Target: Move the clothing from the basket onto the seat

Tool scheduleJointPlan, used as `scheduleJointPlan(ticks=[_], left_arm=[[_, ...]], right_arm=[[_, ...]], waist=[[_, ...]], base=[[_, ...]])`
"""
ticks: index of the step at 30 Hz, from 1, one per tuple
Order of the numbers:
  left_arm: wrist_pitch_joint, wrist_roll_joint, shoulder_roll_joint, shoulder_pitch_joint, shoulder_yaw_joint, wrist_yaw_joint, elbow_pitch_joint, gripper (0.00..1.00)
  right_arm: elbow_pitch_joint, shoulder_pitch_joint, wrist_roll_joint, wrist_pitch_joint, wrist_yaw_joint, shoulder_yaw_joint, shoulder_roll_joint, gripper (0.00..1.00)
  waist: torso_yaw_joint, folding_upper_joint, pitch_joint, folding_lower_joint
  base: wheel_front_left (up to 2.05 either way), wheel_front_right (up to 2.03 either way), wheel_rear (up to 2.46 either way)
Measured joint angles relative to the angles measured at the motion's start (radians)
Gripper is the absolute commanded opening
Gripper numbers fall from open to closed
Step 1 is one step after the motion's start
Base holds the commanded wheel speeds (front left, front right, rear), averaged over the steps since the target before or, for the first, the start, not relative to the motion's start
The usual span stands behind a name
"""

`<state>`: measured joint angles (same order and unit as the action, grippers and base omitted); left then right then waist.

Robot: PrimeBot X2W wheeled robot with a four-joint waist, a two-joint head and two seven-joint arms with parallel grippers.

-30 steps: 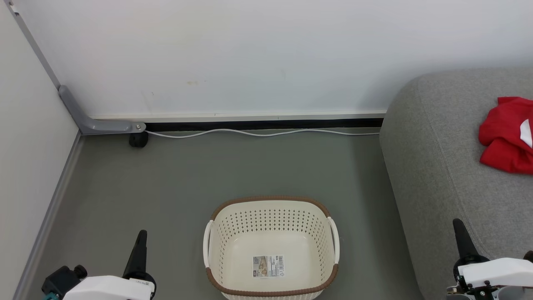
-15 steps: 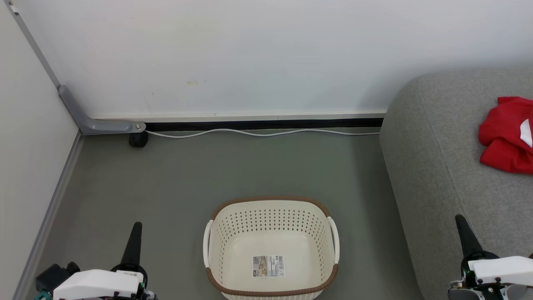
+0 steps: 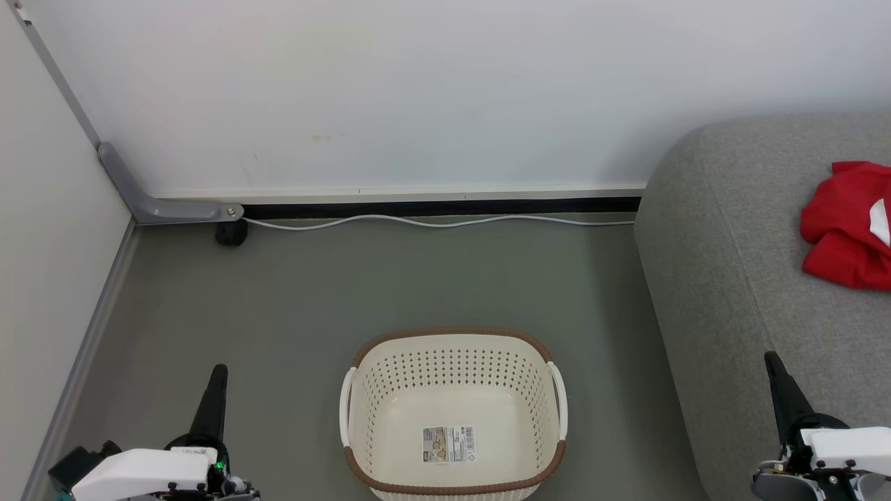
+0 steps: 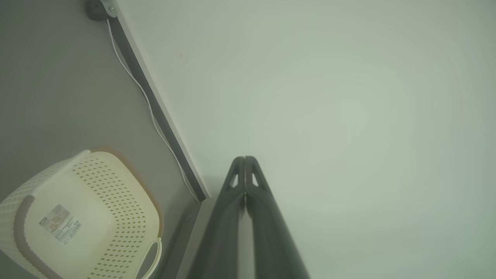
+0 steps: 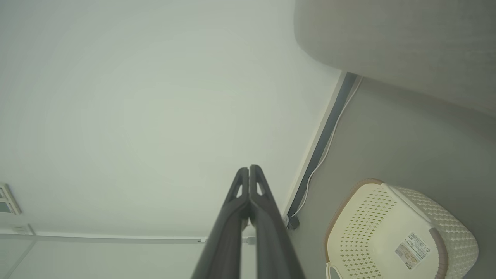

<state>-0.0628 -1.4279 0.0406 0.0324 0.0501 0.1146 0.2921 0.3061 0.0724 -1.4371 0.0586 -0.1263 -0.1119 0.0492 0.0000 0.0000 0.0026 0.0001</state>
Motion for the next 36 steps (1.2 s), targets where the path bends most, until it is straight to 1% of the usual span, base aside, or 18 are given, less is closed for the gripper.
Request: scheduleJointPlan(ticks=[12,17,36], left_arm=[[-0.04,-0.141,0.0,0.017,0.024,0.007,-0.013,0.0],[-0.044,-0.177,0.0,0.017,0.03,0.007,-0.017,0.0],[-0.047,-0.177,0.0,0.017,0.03,0.007,-0.018,0.0]], right_arm=[[-0.021,0.0,-0.134,0.036,0.0,-0.015,-0.008,0.0],[-0.029,0.0,-0.16,0.047,0.0,-0.018,-0.009,0.0],[-0.03,0.0,-0.16,0.047,0.0,-0.018,-0.009,0.0]], waist=[[0.0,0.0,0.0,0.0],[0.0,0.0,0.001,0.0],[0.0,0.0,0.001,0.0]], base=[[0.0,0.0,0.0],[0.0,0.0,0.0],[0.0,0.0,0.0]])
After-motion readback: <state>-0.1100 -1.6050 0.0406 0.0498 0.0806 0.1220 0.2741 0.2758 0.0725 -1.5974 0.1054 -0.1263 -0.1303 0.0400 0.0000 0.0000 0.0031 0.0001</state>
